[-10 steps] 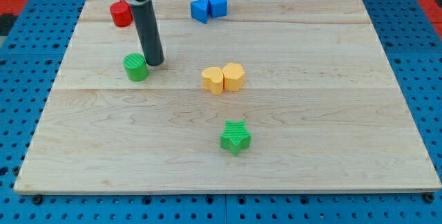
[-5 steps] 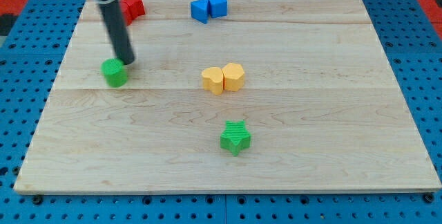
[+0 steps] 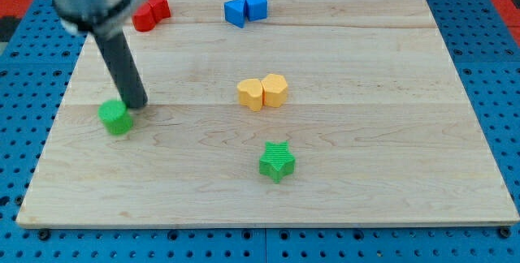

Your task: Move the green blocks to the bottom left

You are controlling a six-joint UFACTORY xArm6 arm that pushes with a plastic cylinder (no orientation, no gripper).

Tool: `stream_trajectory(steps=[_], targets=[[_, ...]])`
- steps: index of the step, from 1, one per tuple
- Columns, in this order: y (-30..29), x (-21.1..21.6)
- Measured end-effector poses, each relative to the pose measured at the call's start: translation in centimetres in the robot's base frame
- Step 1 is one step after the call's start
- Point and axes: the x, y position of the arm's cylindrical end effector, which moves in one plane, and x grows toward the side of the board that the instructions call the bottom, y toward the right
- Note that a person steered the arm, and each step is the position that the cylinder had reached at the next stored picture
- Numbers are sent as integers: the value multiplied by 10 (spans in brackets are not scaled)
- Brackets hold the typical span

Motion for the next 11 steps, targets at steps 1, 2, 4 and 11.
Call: stream_trajectory(steps=[1,2,4,11], targets=[[-5,14],[-6,-17],[-42,32],[196,111]])
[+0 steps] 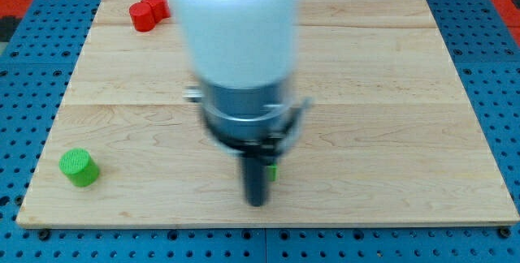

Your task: Move the green blocks to the bottom left

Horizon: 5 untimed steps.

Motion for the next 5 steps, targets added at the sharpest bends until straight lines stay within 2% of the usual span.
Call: stream_trajectory(steps=[1,2,3,4,5], targets=[[47,-27],[-30,-48],[-133,-28],[-169,-34],[-157,-39]])
